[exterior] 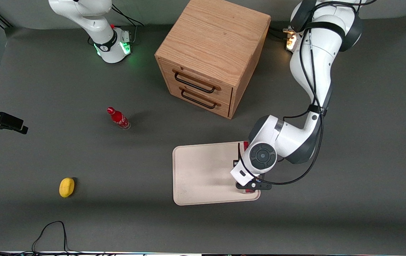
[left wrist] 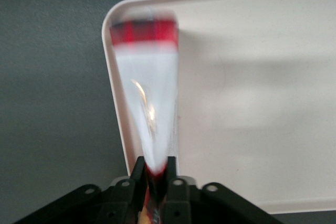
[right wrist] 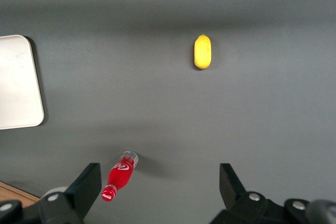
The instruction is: Place red cookie box on tray
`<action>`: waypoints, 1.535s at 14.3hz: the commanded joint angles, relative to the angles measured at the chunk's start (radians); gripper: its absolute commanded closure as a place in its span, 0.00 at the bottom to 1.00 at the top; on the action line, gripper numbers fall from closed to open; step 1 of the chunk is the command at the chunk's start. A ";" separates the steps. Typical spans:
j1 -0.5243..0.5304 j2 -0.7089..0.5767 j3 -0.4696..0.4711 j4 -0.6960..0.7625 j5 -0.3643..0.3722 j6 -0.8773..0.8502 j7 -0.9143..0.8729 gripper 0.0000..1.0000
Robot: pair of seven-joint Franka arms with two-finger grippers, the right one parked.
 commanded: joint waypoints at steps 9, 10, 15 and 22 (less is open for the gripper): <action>0.091 -0.513 0.073 -0.392 -0.022 0.001 -0.007 0.00; 0.114 -0.579 0.076 -0.441 -0.022 -0.013 -0.005 0.00; 0.224 -0.840 0.076 -0.635 -0.029 -0.102 0.094 0.00; 0.385 -1.161 0.068 -0.905 -0.130 -0.125 0.268 0.00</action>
